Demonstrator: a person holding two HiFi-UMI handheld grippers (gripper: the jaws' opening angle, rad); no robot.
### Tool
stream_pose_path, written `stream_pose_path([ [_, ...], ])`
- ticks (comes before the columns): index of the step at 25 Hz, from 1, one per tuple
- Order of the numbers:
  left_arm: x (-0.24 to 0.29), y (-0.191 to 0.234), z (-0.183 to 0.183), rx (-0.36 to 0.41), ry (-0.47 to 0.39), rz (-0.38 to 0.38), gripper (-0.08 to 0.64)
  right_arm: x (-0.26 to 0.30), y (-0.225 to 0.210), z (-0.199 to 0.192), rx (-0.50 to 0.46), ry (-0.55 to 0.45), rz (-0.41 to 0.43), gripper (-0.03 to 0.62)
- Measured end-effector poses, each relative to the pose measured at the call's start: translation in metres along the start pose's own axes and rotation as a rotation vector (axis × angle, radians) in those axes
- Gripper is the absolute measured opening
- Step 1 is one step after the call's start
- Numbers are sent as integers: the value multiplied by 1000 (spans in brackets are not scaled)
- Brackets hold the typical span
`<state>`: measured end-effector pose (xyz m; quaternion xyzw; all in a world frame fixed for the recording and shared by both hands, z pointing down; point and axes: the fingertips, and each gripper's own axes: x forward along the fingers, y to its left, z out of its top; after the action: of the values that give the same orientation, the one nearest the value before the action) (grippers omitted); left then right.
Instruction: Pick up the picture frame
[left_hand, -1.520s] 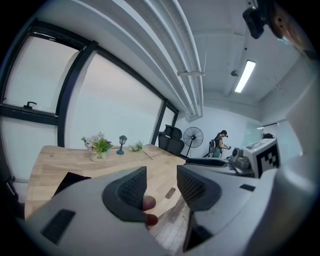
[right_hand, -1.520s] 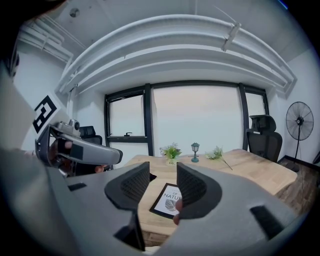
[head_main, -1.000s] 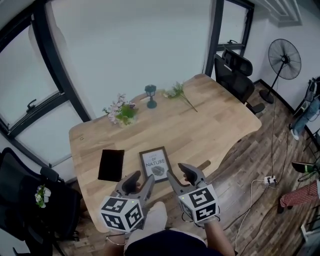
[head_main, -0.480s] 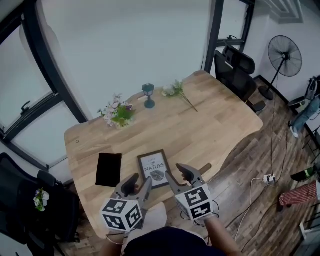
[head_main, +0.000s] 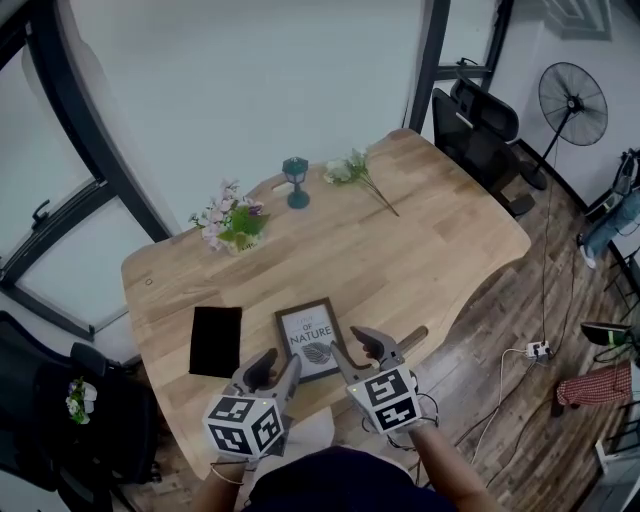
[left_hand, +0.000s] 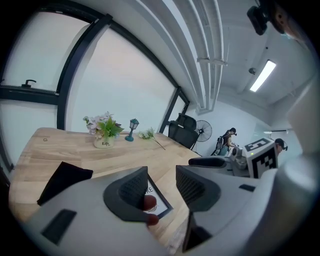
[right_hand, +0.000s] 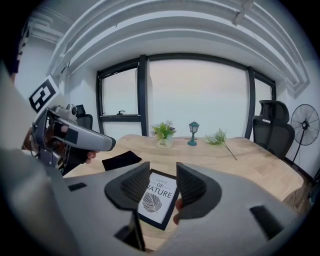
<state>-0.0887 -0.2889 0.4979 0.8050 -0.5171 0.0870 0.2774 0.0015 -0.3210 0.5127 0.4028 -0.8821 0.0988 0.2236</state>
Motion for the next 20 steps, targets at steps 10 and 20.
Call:
stream_pose_path([
  [10,26,28,-21,-52,73,7,169,34,-7,-26,3,82,-6,143],
  [20,49,48,-46,-100,141,-14,169,59,-16,-47,27,145,-23,143],
])
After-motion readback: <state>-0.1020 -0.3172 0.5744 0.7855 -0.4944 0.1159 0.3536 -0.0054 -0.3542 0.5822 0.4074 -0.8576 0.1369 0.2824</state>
